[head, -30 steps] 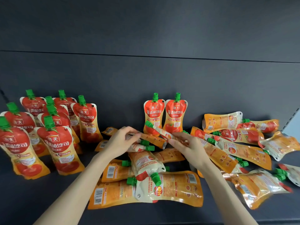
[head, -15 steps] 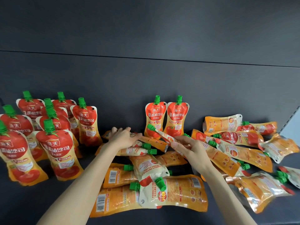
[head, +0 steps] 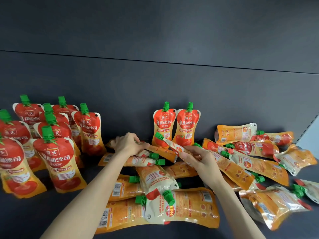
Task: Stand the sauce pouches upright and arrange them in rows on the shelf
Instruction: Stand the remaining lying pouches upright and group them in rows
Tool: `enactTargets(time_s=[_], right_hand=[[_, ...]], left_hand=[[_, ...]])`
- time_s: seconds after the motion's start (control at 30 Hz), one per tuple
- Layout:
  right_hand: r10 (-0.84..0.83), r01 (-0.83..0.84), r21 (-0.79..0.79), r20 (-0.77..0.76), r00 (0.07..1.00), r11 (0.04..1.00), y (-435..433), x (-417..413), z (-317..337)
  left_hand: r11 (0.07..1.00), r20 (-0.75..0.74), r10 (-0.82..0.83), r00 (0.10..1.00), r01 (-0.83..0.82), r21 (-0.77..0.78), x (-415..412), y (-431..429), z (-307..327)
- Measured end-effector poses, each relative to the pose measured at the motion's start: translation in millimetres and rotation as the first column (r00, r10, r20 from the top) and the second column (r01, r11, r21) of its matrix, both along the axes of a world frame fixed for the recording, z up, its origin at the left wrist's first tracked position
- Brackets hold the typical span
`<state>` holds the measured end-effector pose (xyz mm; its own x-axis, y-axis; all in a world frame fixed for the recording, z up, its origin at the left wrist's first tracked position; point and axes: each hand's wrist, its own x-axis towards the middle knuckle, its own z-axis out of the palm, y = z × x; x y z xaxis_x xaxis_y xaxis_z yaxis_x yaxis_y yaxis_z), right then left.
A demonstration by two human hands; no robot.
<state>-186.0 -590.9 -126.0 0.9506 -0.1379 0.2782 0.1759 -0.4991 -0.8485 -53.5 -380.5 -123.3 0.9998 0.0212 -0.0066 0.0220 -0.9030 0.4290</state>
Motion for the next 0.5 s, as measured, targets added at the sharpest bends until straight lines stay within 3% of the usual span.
enactTargets(time_s=[0.1,0.27,0.5], right_hand=[[0.006,-0.006,0.009,-0.005,1.0,1.0,0.2,0.1,0.5],[0.013,-0.013,0.013,0.008,1.0,1.0,0.8,-1.8,3.1],[0.008,-0.008,-0.002,0.044,0.999,1.0,-1.7,-7.2,12.2]], left_hand=[[0.961,0.065,0.086,0.994,-0.065,-0.268,-3.0,0.9,4.1],[0.796,0.143,0.178,0.974,-0.057,-0.603,-21.6,0.5,14.8],[0.583,0.417,0.233,0.879,0.216,-0.783,-64.5,-11.4,28.7]])
